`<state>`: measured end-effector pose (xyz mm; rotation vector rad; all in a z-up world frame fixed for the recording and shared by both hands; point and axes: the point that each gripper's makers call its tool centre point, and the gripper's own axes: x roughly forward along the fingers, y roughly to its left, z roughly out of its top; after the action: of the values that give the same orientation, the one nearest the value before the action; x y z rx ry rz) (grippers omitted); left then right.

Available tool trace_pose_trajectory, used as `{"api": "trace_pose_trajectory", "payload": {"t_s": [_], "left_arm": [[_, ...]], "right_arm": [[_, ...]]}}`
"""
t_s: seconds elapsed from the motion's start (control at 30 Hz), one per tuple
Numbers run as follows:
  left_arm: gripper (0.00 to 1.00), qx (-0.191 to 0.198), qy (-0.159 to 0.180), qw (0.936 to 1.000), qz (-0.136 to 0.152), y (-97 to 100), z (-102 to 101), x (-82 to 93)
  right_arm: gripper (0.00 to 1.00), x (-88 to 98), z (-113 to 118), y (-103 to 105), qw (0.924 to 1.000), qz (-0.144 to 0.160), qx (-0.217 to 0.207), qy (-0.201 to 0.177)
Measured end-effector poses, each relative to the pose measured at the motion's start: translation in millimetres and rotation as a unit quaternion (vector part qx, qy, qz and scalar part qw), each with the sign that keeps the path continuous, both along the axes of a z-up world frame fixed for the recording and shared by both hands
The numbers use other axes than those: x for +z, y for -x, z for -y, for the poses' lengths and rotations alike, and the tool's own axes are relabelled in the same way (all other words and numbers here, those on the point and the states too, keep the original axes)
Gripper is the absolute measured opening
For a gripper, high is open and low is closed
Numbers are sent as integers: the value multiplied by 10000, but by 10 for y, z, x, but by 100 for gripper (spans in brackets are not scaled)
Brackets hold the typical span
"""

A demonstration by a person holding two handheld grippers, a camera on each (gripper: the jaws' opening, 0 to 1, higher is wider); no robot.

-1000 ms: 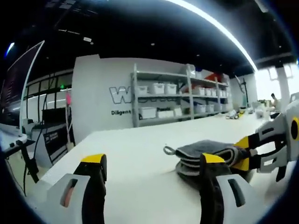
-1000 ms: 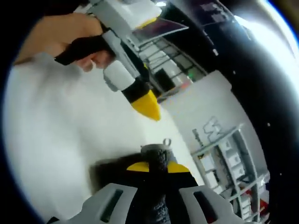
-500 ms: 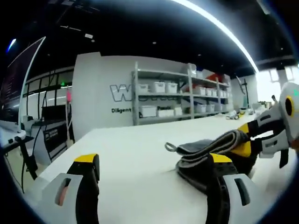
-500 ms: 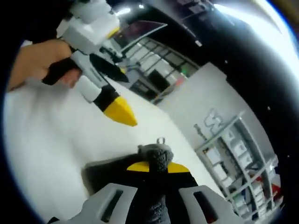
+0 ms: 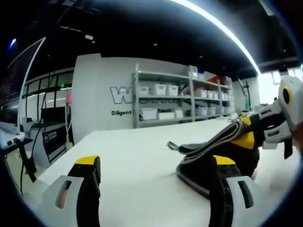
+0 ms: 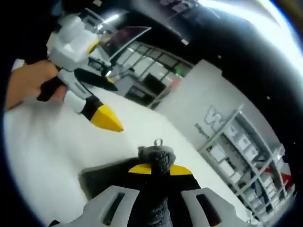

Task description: Open the folded towel by lifting each exposed corner and separating the folded layers until the towel lies flat within the target outline without major curled edges

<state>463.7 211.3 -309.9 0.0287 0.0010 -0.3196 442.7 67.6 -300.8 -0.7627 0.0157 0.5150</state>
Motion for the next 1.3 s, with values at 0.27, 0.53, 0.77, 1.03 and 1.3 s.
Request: {"api": "trace_pose_trajectory", "payload": {"t_s": [0.27, 0.53, 0.77, 1.03, 1.3], "left_arm": [[95, -72, -13, 9999, -102, 2, 28, -29], [95, -93, -32, 9999, -134, 0, 37, -44], [92, -148, -22, 9998, -126, 6, 57, -42], [92, -459, -162, 9987, -180, 40, 217, -82], [93, -454, -209, 9986, -173, 37, 216, -89]], "right_arm": [[3, 101, 48, 6, 9995, 51, -76, -311], [3, 151, 105, 15, 9990, 104, -120, -414], [3, 158, 120, 13, 9988, 122, -124, -464], [3, 181, 183, -2, 9982, 117, -168, -571], [3, 226, 268, -8, 9959, 28, -209, -885]]}}
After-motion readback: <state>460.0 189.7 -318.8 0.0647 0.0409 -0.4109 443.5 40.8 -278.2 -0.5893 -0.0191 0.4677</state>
